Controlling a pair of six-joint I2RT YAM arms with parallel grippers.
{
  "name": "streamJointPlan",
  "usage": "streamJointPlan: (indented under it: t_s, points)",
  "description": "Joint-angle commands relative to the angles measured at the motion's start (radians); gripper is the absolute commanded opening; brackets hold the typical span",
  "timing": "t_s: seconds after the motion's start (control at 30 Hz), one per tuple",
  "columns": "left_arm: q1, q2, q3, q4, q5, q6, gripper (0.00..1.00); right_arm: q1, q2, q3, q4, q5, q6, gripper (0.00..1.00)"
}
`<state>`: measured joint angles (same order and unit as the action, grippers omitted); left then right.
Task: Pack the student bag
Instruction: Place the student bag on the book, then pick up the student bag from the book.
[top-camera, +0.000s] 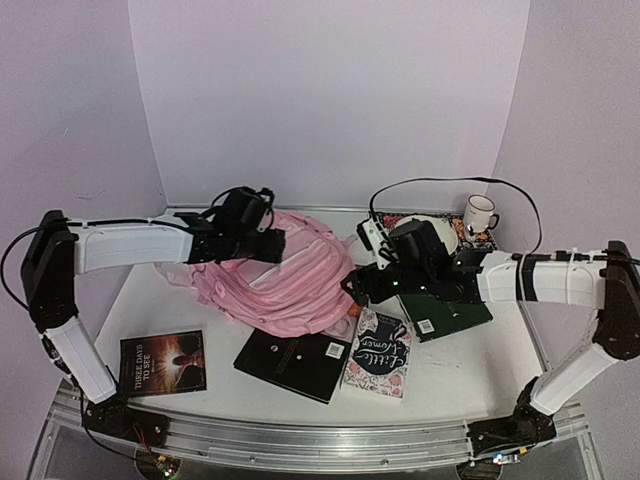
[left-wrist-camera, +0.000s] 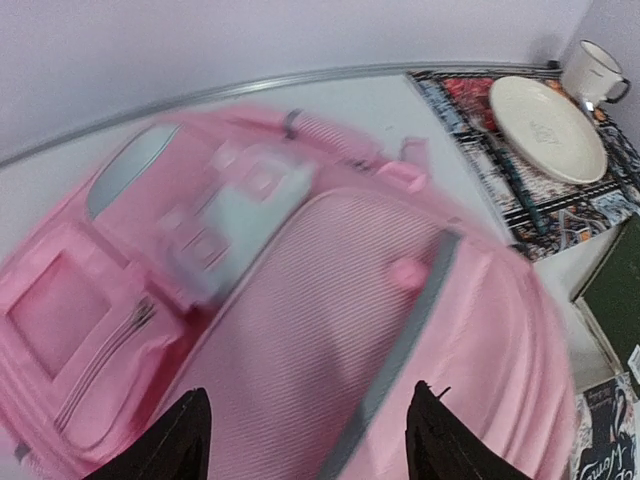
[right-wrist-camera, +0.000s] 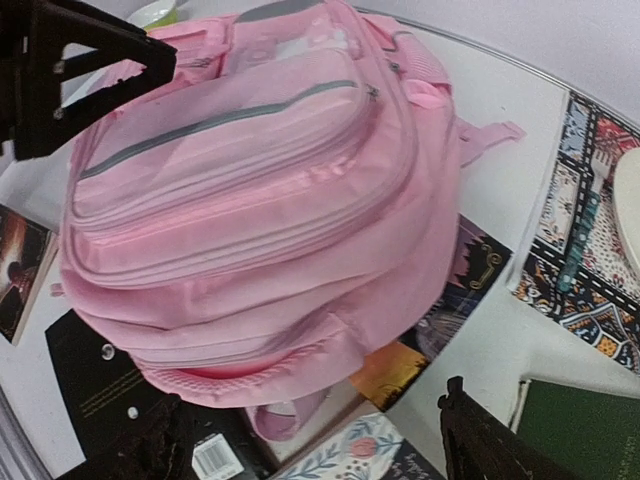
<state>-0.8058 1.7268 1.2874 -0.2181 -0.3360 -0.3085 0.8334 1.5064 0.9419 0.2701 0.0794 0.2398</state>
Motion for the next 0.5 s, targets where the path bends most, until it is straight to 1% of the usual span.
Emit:
streamJointPlan:
  t_s: [0.0,0.1,0.23,0.47]
  points:
    - [0.107,-0.174,-0.195,-0.028,0.115,-0.167,0.71,0.06,0.035,-0.017,0.133,0.032,0.048,0.87]
    - [0.195,-0.239,-0.326,-0.001,0.206,-0.217,0.73,0.087,0.068,-0.02,0.166,0.021,0.056,0.88]
    - [0.312,-0.311,-0.463,0.09,0.304,-0.28,0.74,0.111,0.093,-0.01,0.178,0.019,0.051,0.89]
    - [0.48,-0.307,-0.623,0.23,0.461,-0.388,0.73,0.134,0.097,-0.006,0.18,0.019,0.048,0.9]
